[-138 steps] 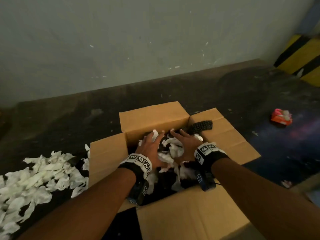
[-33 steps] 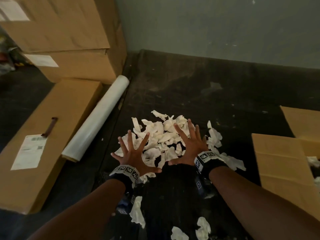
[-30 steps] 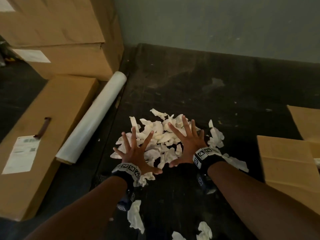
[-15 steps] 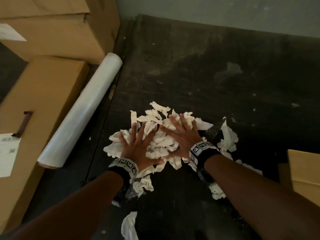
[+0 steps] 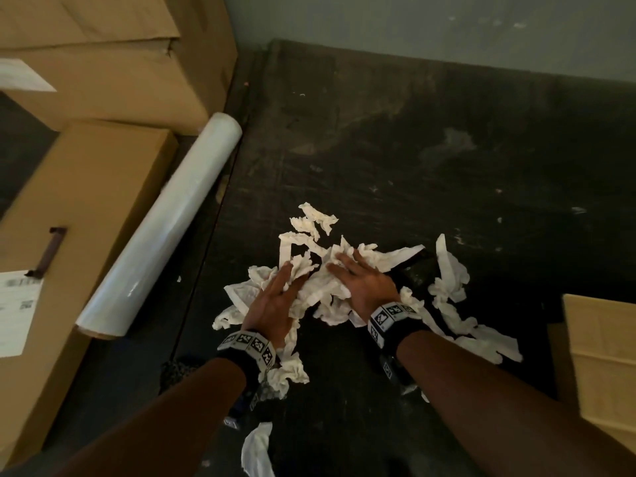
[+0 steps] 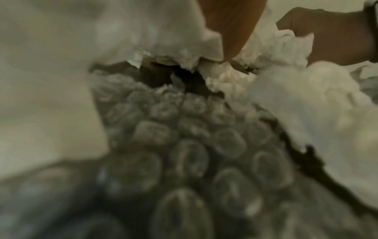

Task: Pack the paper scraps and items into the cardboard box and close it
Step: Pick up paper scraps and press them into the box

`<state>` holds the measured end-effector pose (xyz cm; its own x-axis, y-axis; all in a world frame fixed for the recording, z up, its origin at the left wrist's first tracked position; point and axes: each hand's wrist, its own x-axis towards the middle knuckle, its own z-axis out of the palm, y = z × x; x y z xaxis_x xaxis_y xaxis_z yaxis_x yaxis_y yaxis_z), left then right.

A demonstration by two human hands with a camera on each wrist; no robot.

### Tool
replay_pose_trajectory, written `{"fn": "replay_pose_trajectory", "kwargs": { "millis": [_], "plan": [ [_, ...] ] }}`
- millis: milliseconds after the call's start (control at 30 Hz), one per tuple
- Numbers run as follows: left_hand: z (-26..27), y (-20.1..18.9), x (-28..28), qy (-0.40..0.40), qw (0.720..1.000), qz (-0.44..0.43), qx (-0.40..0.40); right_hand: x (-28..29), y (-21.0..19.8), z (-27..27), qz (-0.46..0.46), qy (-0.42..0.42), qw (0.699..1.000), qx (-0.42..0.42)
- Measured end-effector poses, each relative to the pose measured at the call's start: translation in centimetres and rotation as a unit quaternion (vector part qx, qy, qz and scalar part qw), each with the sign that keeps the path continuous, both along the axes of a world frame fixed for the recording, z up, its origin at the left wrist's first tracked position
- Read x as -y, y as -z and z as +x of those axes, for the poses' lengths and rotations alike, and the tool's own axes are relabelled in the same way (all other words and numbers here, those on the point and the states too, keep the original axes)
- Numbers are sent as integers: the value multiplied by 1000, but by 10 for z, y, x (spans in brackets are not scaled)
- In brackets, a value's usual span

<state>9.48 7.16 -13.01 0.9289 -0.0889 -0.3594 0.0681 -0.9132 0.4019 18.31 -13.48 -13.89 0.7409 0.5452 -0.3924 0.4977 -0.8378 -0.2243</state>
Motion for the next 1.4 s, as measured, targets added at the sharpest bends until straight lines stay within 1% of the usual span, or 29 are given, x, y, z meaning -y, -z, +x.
{"fn": "replay_pose_trajectory", "kwargs": {
  "millis": [67,167,300,367,433,467,633,733,933,1033,1100,1233,1300,1400],
  "plan": [
    [0,-2,-1,8,1000,1,6,0,-9,1,-3,1,1000,-9],
    [-1,-12,-1,9,999,-16,42,1,-26,-1,2,-2,1000,-12],
    [2,-40,-3,-3,998,-24,61,0,-52,-5,20,18,1000,2],
    [3,-49,-8,4,995,-31,97,0,-70,-8,33,31,999,8],
    [3,-58,-13,23,986,-43,159,-1,-90,-10,46,36,998,27],
    [2,-62,-15,30,983,-44,176,-2,-100,-12,50,37,997,36],
    [1,-104,-19,51,971,-41,229,-3,-141,-16,71,48,991,99],
    [-1,-130,-19,54,965,-32,254,-2,-172,-21,83,54,988,120],
    [3,-179,-11,38,942,-67,326,10,-236,-40,97,74,976,182],
    [6,-209,3,61,929,-81,355,25,-267,-48,95,89,966,224],
    [8,-228,16,69,929,-77,355,38,-284,-54,103,101,956,256],
    [5,-266,56,100,919,-81,374,78,-314,-69,109,124,942,291],
    [5,-279,80,115,913,-93,381,102,-326,-76,107,133,936,308],
    [7,-291,123,138,892,-113,416,146,-338,-86,116,148,926,328]
  ]
}}
